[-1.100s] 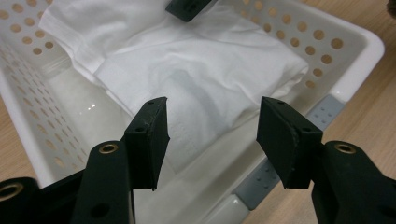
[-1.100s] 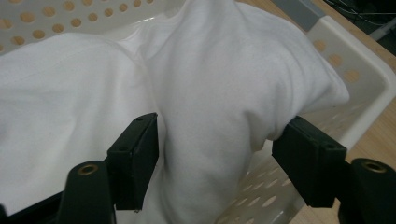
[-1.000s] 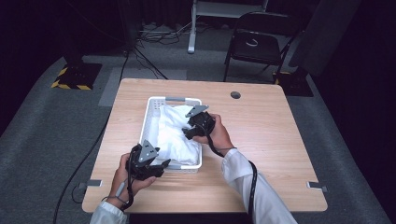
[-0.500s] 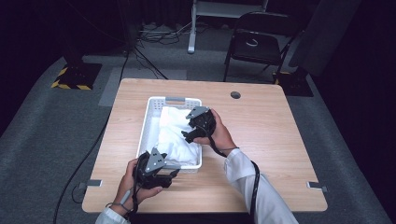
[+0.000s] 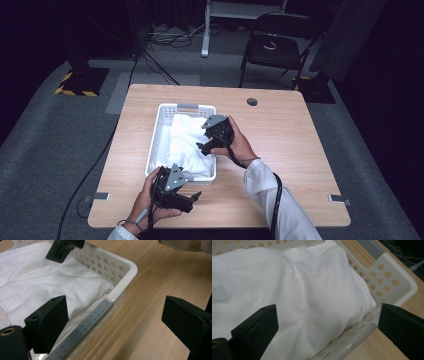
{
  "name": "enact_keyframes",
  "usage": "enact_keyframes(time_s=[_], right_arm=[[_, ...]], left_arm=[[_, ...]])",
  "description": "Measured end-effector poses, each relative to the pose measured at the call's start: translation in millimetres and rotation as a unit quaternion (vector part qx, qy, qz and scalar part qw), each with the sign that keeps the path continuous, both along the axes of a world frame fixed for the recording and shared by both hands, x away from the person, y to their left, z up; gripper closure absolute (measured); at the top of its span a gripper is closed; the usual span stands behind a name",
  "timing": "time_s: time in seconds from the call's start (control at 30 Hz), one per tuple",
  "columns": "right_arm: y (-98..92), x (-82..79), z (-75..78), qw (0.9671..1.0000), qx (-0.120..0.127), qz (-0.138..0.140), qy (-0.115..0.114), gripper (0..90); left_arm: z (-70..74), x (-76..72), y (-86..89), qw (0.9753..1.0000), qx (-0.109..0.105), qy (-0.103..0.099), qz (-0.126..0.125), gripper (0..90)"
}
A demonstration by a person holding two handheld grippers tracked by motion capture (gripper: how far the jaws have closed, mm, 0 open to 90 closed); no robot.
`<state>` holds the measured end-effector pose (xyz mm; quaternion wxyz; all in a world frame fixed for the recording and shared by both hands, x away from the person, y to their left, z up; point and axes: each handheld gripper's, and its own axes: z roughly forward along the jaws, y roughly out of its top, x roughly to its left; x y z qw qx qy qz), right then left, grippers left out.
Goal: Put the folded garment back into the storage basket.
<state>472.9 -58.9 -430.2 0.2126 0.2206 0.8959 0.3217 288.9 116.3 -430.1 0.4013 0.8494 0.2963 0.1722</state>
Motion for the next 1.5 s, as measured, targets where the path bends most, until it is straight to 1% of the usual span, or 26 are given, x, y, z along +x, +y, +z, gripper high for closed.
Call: enact_keyframes(time_s=[0.07, 0.13, 0.2, 0.27, 0.33, 0.4, 0.47, 0.5, 0.6, 0.63, 0.7, 0.77, 0.9, 1.03, 1.17, 1.2, 1.33, 1.4, 1.5], right_arm=[[-1.4, -0.7, -0.1, 1.0000, -0.002, 0.002, 0.000, 2.5], [-3.4, -1.1, 0.1, 1.0000, -0.003, 0.004, 0.003, 2.7], [-5.4, -1.8, 1.2, 1.0000, 0.000, 0.006, 0.007, 2.8], [-7.6, -2.7, 2.7, 0.9999, 0.001, 0.008, 0.007, 2.8], [-9.5, -3.8, 4.4, 0.9999, -0.002, 0.010, 0.005, 2.8], [-10.4, -4.5, 5.5, 0.9999, -0.003, 0.011, 0.003, 2.8], [-12.6, -5.6, 7.7, 0.9999, -0.001, 0.012, -0.001, 2.9], [-13.4, -6.1, 8.5, 0.9999, -0.003, 0.013, -0.003, 3.0], [-15.8, -8.0, 10.9, 0.9998, -0.010, 0.014, -0.005, 3.3], [-17.6, -9.6, 12.3, 0.9998, -0.012, 0.016, -0.006, 3.7], [-19.2, -11.1, 13.6, 0.9997, -0.013, 0.017, -0.006, 3.8], [-21.0, -12.7, 15.7, 0.9997, -0.016, 0.017, -0.008, 3.8], [-24.0, -15.7, 20.2, 0.9995, -0.019, 0.019, -0.013, 3.9], [-26.5, -19.3, 23.6, 0.9992, -0.029, 0.020, -0.021, 3.9], [-28.9, -22.9, 26.2, 0.9988, -0.034, 0.024, -0.025, 3.9], [-29.6, -23.5, 26.7, 0.9987, -0.036, 0.025, -0.027, 3.9], [-32.7, -25.8, 28.2, 0.9975, -0.055, 0.025, -0.037, 3.8], [-35.1, -26.1, 28.7, 0.9973, -0.057, 0.025, -0.039, 3.8], [-38.9, -26.7, 29.4, 0.9971, -0.060, 0.023, -0.040, 3.8]], left_arm=[[-0.6, -1.0, -2.5, 0.9999, -0.007, 0.005, -0.011, 3.5], [-0.9, -3.1, -5.9, 0.9998, -0.008, -0.001, -0.016, 2.1], [-1.0, -5.3, -9.9, 0.9998, 0.000, -0.005, -0.019, 2.7], [-1.0, -7.8, -13.8, 0.9997, 0.002, -0.009, -0.025, 2.2], [-0.7, -9.8, -17.8, 0.9996, 0.007, -0.013, -0.025, 2.0], [-0.6, -11.3, -19.9, 0.9995, 0.006, -0.015, -0.026, 2.0], [-0.3, -13.4, -23.1, 0.9994, 0.005, -0.016, -0.032, 2.0], [-0.2, -14.4, -24.7, 0.9993, 0.002, -0.019, -0.031, 2.0], [0.0, -16.9, -28.5, 0.9993, -0.007, -0.017, -0.033, 2.1], [-0.3, -18.4, -30.8, 0.9992, -0.004, -0.021, -0.033, 2.2], [-1.0, -19.7, -33.1, 0.9991, -0.004, -0.022, -0.037, 2.1], [-1.8, -20.6, -35.5, 0.9990, 0.002, -0.026, -0.037, 2.1], [-3.4, -21.7, -38.4, 0.9988, 0.005, -0.028, -0.041, 2.7], [-5.1, -23.2, -41.5, 0.9985, 0.005, -0.026, -0.049, 3.0], [-8.8, -23.8, -45.5, 0.9983, 0.014, -0.021, -0.052, 2.8], [-9.5, -23.7, -46.1, 0.9983, 0.018, -0.021, -0.051, 2.7], [-12.2, -24.1, -48.2, 0.9981, 0.017, -0.018, -0.056, 2.8], [-14.1, -24.5, -49.7, 0.9979, 0.019, -0.016, -0.060, 3.0], [-18.1, -24.8, -53.1, 0.9972, 0.029, -0.016, -0.068, 3.2]])
